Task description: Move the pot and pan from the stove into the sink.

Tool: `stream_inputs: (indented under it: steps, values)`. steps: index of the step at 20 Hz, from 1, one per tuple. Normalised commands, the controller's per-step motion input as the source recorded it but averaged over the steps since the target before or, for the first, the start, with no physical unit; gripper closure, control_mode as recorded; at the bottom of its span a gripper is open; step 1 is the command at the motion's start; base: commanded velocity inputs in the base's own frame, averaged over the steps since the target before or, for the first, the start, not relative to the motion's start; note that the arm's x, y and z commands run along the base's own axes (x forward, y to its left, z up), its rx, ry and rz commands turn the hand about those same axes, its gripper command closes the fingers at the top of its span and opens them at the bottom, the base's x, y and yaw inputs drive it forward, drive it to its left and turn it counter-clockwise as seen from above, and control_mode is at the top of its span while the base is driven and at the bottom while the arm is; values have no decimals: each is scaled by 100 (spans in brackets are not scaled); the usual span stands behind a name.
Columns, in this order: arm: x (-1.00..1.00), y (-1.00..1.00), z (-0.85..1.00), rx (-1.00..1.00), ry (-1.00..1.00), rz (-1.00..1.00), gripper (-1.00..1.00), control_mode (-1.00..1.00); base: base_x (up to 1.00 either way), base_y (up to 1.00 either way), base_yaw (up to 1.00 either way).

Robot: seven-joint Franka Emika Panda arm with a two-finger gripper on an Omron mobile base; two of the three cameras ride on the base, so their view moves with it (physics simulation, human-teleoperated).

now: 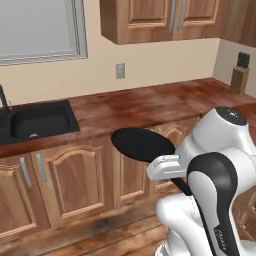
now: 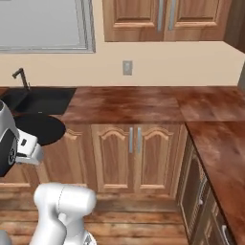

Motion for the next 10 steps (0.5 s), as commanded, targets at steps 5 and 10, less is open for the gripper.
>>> stream_inputs:
  steps: [5,10]
  values:
    - [0,0,0,0,0,0,100,100,89,35,-7]
    - [0,0,0,0,0,0,100,100,79,49,-6]
